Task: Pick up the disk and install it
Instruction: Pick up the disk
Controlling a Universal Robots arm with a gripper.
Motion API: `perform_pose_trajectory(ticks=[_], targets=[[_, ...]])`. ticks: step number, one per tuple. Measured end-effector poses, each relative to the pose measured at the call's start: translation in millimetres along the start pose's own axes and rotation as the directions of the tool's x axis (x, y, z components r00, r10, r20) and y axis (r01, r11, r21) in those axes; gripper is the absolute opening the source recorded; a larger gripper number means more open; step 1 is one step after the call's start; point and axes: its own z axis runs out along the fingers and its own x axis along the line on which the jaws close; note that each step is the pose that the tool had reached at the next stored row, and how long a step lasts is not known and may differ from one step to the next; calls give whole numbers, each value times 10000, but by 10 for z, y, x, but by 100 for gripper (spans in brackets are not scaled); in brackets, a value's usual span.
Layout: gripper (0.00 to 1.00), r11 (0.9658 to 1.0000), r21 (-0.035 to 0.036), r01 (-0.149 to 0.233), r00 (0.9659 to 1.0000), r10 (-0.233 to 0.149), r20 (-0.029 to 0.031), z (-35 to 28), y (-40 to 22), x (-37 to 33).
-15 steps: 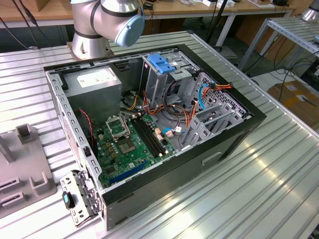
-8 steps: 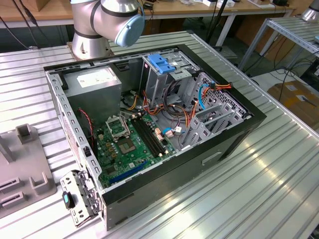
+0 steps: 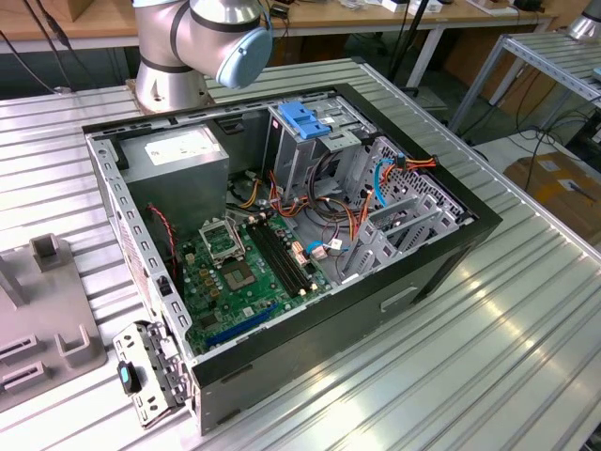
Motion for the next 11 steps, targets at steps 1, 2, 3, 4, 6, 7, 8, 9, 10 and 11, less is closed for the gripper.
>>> perform_pose_trajectory(ticks=[1,2,3,4,6,7,8,9,10,11], targets=[[35,10000,-1,0,10000,0,-1,-1,-11,0],[35,10000,0,0,10000,0,0,0,-23,0],[35,10000,0,0,10000,0,0,0,-35,0],[35,10000,0,0,10000,0,0,-1,-47,1],[35,10000,1,0,10000,0,0,0,-84,1],[35,10000,1,0,10000,0,0,0,-108,2],[35,10000,0,0,10000,0,0,-1,-122,2],[35,10000,0,0,10000,0,0,-1,-138,2],[35,10000,1,0,10000,0,0,0,-155,2],[35,10000,0,0,10000,0,0,-1,-173,2]])
